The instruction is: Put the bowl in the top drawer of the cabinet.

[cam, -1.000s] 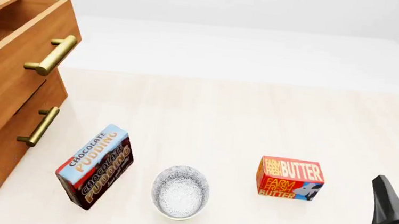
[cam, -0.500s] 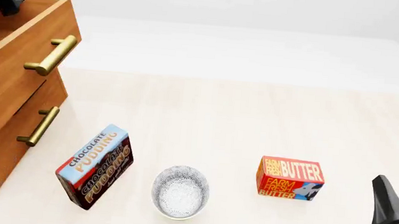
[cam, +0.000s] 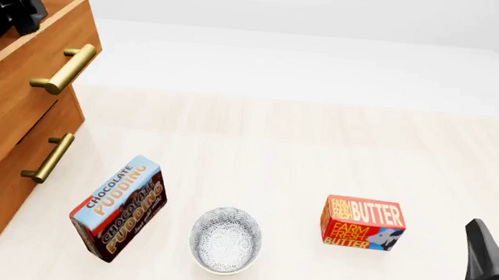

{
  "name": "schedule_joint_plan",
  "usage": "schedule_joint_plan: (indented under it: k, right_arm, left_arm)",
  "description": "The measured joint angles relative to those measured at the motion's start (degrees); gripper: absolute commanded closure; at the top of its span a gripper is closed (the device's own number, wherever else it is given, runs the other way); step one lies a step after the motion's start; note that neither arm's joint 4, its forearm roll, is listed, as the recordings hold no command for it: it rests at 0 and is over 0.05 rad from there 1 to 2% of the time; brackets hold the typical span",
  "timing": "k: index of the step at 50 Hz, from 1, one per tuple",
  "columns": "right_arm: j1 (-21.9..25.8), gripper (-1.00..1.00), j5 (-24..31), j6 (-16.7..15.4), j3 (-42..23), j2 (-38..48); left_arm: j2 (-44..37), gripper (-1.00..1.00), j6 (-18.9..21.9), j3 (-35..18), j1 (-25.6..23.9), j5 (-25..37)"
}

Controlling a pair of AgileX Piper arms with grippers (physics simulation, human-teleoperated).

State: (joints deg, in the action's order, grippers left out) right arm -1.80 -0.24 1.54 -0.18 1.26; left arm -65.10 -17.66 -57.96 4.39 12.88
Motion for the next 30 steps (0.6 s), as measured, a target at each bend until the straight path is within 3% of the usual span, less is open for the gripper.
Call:
schedule_joint_plan:
  k: [30]
  right_arm:
    - [0.0, -1.0, 0.0, 0.0, 0.0, 0.0]
  left_arm:
    - [-1.44, -1.0, -1.82, 0.96, -3.28, -0.26]
